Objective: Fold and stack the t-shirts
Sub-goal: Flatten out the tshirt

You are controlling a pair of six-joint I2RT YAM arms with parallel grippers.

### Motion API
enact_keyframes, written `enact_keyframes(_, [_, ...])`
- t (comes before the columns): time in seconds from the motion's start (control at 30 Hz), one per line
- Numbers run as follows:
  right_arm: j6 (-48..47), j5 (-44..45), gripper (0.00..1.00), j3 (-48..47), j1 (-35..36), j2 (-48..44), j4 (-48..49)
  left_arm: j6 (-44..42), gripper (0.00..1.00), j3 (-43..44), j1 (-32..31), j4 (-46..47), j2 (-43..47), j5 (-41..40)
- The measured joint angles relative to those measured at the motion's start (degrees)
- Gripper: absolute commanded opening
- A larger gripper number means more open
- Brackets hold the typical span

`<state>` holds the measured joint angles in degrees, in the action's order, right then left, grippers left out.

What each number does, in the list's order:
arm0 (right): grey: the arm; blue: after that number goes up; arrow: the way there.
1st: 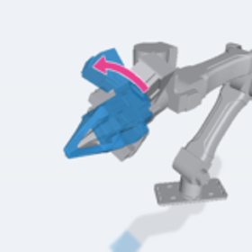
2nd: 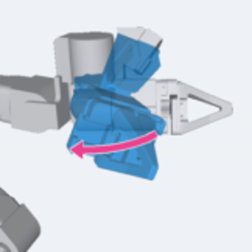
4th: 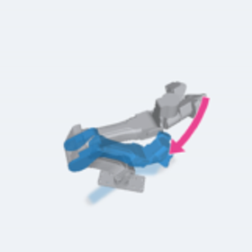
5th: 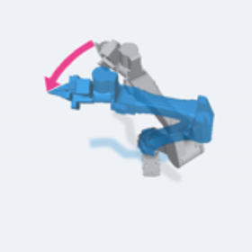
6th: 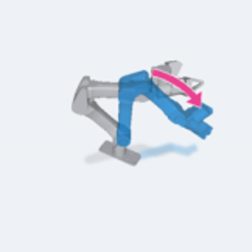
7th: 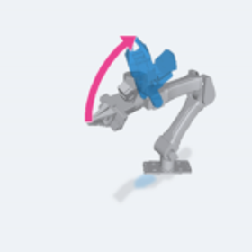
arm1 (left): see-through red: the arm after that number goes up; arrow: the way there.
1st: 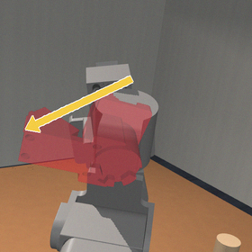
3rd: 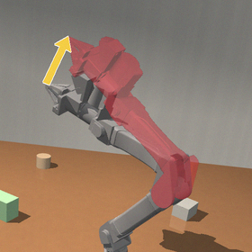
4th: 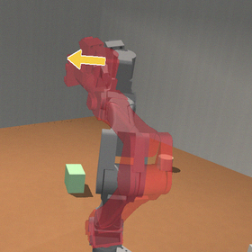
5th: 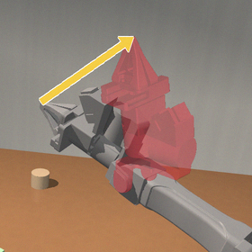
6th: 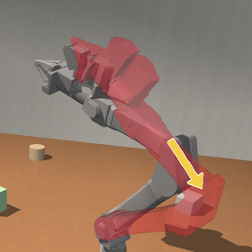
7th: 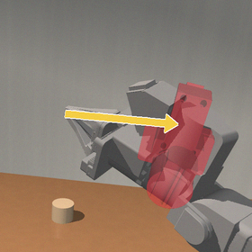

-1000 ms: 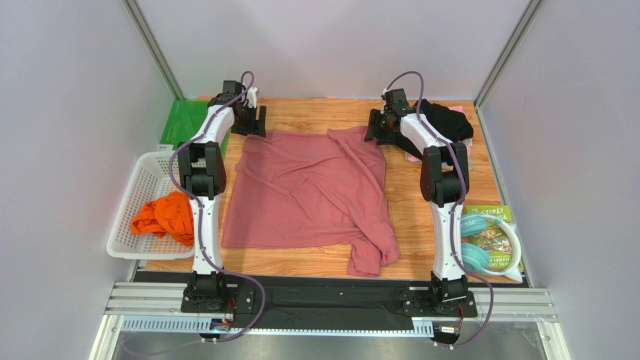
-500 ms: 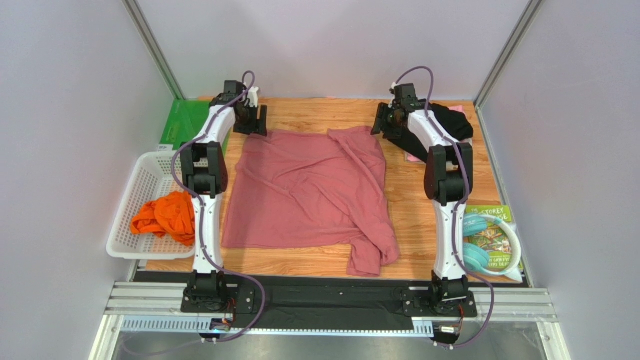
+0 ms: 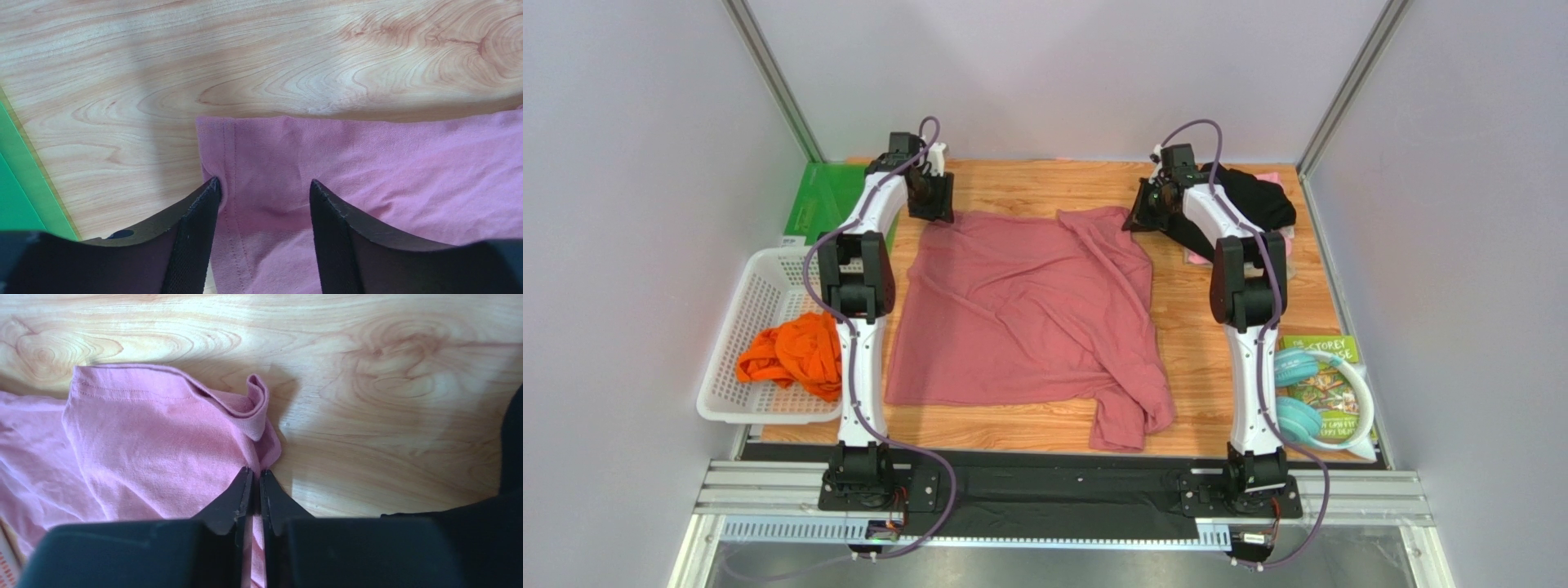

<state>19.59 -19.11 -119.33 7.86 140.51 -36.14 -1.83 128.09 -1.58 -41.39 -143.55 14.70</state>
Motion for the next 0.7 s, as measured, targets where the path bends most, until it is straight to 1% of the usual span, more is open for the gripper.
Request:
enact_keyframes(0.07, [0.0, -0.2, 0.0, 0.0, 0.0, 0.0, -0.1, 0.0, 0.21, 0.0, 0.0, 0.0, 0.0, 0.0])
enact_keyframes(0.1, [0.1, -0.3, 0.0, 0.0, 0.1, 0.0, -0.1, -0.4, 0.08, 0.0, 0.0, 0.0, 0.0, 0.0])
enact_keyframes(0.13, [0.1, -0.3, 0.0, 0.0, 0.1, 0.0, -0.1, -0.2, 0.01, 0.0, 0.0, 0.0, 0.0, -0.1])
enact_keyframes(0.17, [0.1, -0.3, 0.0, 0.0, 0.2, 0.0, -0.1, -0.3, 0.0, 0.0, 0.0, 0.0, 0.0, -0.2])
enact_keyframes(0.33, [-0.3, 0.4, 0.0, -0.1, 0.2, -0.2, -0.3, -0.6, 0.0, 0.0, 0.1, 0.0, 0.0, -0.3])
enact_keyframes(0.47, [-1.0, 1.7, 0.0, -2.2, 0.2, -0.4, -1.4, -0.7, 0.0, 0.6, 0.3, -0.2, 0.0, -0.5])
enact_keyframes(0.57, [-1.3, 2.8, 0.0, -3.2, 0.2, -2.2, -1.5, -1.0, 0.0, 1.7, 0.5, 0.0, 0.1, -1.0])
enact_keyframes(0.7, [-1.4, 3.5, 0.0, -3.4, 0.2, -6.7, -1.3, -1.1, 0.0, 2.1, 0.9, 0.5, 0.6, -1.6])
